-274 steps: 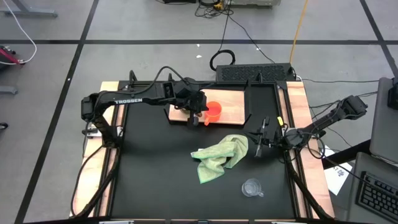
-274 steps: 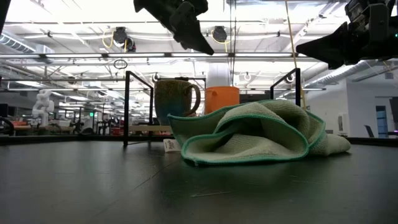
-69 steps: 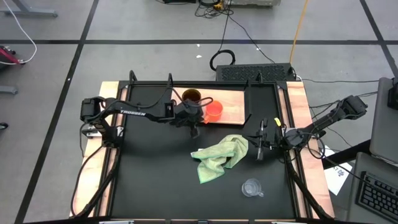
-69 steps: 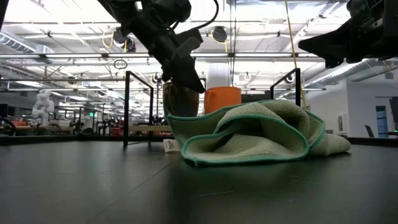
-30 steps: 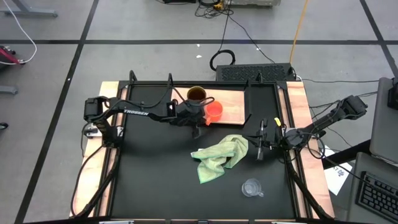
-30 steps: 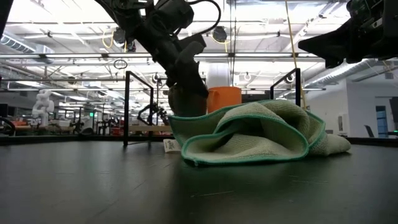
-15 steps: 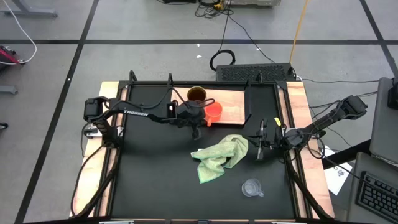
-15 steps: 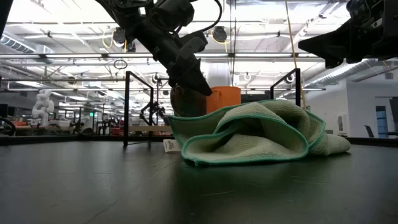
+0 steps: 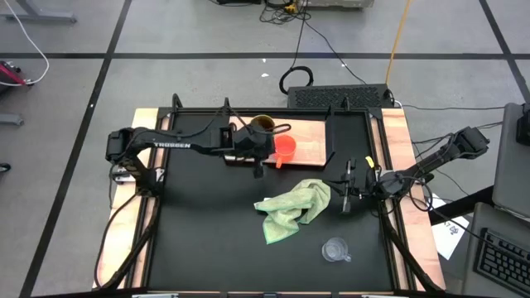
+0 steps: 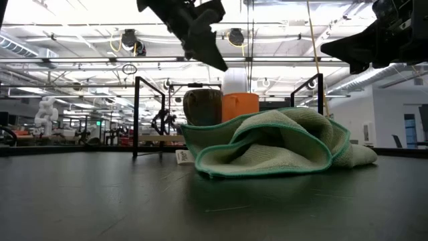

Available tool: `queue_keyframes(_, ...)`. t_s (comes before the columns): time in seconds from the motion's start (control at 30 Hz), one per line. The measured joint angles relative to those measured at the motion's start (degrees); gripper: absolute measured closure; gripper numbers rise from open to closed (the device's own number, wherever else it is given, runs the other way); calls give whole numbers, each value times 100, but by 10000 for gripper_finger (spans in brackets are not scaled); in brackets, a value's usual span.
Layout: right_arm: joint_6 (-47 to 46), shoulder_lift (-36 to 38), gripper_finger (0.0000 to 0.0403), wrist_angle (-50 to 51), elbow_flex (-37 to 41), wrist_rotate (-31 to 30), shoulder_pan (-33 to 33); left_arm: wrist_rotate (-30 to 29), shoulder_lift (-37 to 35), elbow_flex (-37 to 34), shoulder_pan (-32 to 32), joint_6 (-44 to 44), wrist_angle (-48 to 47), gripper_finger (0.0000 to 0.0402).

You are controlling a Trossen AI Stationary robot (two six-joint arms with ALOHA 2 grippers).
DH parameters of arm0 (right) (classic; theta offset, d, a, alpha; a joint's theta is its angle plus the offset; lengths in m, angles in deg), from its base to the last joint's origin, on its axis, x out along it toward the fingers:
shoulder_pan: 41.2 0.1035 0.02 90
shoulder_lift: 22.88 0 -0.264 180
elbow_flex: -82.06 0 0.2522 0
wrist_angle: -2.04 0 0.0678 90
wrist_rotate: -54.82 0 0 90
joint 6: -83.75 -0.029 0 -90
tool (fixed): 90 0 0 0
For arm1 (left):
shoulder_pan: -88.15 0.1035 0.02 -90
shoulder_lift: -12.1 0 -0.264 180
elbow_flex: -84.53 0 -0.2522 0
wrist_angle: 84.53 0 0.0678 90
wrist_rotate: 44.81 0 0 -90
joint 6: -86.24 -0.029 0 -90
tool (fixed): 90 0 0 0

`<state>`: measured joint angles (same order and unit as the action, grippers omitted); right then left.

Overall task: Stack small to large cups/mugs on shelf
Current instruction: Adjust the green mug

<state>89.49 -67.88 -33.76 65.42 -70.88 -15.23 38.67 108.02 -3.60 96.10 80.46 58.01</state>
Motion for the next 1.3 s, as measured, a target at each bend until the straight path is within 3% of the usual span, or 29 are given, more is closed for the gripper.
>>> queue_keyframes(0.3, -81, -2, 403, 237, 1, 0, 0, -313, 0, 1215, 381, -1562, -1986, 383)
queue_keyframes(0.5, -72, -2, 403, 227, -1, 0, 0, 220, 0, 1543, 771, -2633, -2762, 341)
queue_keyframes(0.63, -76, -2, 403, 229, 1, 0, 0, 514, 0, 1545, 968, -3220, -2919, 303)
queue_keyframes(0.87, -76, -2, 403, 227, 1, 0, 0, 346, 0, 1536, 1239, -3414, -2925, 229)
queue_keyframes(0.97, -76, -2, 403, 225, 0, 0, 0, 3, 24, 1523, 1329, -3431, -2936, 207)
queue_keyframes(1.03, -79, -2, 403, 227, 0, 0, 0, -158, 50, 1519, 1371, -3453, -2945, 199)
queue_keyframes(1.17, -79, -2, 403, 225, -1, 0, 0, 310, 50, 1519, 1443, -3713, -3067, 195)
queue_keyframes(1.3, -79, -2, 403, 221, 1, 0, 0, 307, 50, 1514, 1448, -4071, -3157, 195)
